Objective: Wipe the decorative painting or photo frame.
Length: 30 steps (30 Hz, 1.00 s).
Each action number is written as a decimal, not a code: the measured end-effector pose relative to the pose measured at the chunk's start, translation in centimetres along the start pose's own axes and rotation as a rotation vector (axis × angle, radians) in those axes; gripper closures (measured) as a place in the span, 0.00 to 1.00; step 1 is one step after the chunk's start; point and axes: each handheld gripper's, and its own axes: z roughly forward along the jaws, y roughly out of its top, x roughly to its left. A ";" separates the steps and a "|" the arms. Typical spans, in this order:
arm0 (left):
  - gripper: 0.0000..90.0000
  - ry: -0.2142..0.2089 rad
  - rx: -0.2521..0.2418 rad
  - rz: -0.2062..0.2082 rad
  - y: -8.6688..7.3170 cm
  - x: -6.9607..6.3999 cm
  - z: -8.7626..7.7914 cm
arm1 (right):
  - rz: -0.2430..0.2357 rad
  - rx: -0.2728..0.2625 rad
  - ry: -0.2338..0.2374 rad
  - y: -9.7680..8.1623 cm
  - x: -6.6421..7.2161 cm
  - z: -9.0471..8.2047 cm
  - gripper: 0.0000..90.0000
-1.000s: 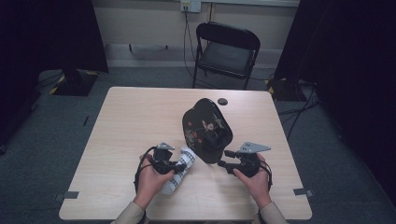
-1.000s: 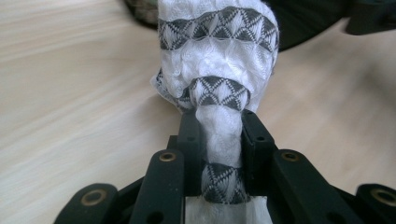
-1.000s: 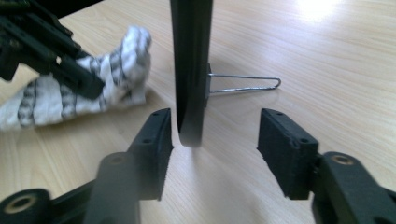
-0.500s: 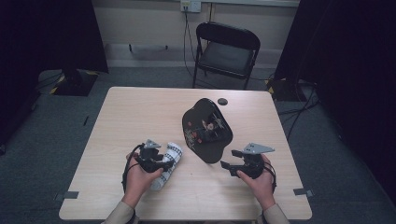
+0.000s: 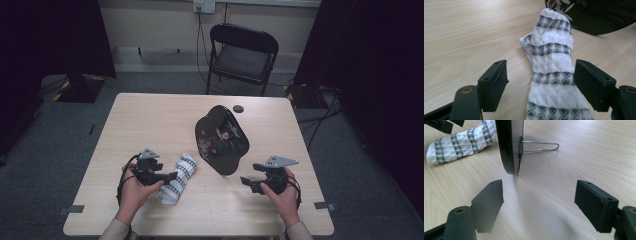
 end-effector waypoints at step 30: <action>0.19 0.012 -0.030 -0.060 -0.8 3.3 -1.8 | 0.039 0.002 -0.041 -1.2 -1.7 -2.5 0.24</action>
